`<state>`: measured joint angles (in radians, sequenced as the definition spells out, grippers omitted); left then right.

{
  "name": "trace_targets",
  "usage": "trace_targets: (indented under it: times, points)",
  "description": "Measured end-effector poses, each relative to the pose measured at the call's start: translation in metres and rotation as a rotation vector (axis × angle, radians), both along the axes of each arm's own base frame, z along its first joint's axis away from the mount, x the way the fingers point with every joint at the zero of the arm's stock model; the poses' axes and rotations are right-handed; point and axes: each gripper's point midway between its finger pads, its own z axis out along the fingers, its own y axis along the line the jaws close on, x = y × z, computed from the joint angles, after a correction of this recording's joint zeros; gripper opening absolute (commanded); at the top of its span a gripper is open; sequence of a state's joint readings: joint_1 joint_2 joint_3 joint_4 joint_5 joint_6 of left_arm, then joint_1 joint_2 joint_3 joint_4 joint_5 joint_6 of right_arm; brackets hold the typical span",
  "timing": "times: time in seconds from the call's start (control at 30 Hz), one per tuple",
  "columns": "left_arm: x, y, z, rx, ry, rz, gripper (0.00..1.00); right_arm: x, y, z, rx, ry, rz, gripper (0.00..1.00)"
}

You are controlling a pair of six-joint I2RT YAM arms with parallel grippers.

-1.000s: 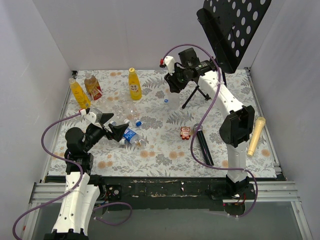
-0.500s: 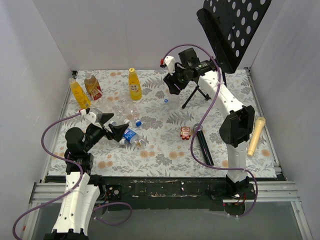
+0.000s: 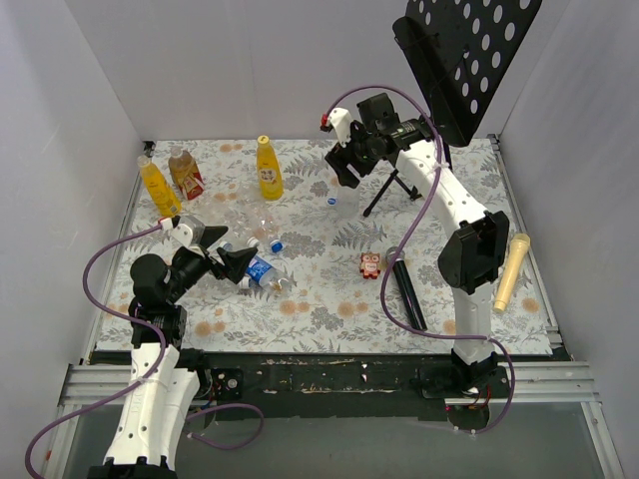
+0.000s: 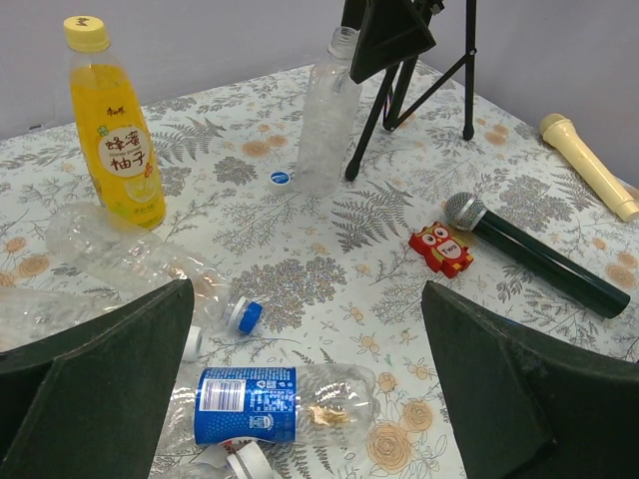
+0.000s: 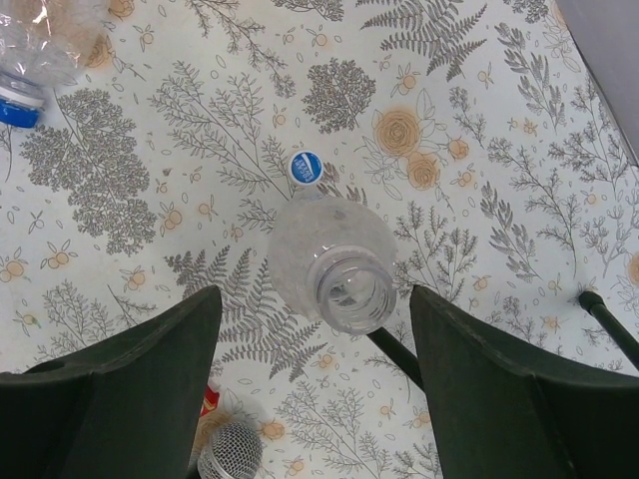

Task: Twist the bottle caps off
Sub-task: Place the plastic bottle at the center of the board, then reset both arms

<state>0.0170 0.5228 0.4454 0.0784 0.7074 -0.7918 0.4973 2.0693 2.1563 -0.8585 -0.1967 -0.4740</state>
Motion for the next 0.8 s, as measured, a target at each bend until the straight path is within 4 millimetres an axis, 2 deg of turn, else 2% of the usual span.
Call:
trace_targets:
  times: [0.27, 0.43, 0.6, 0.73, 0.8]
  points:
    - [0.0, -0.001, 0.0, 0.0, 0.001, -0.005, 0.98, 0.003, -0.003, 0.005, -0.01, -0.023, -0.017, 0.89]
    - [0.0, -0.001, 0.0, -0.004, 0.005, -0.007, 0.98, -0.001, -0.005, 0.021, 0.005, -0.048, -0.015, 0.9]
    - [-0.001, -0.002, 0.002, -0.026, 0.011, -0.008, 0.98, -0.02, 0.002, 0.061, 0.059, -0.114, 0.026, 0.91]
    - [-0.001, -0.003, 0.005, -0.053, 0.022, -0.006, 0.98, -0.052, 0.017, 0.102, 0.131, -0.178, 0.116, 0.91]
    - [0.001, -0.002, 0.005, -0.077, 0.043, 0.007, 0.98, -0.071, 0.023, 0.113, 0.153, -0.198, 0.17, 0.91]
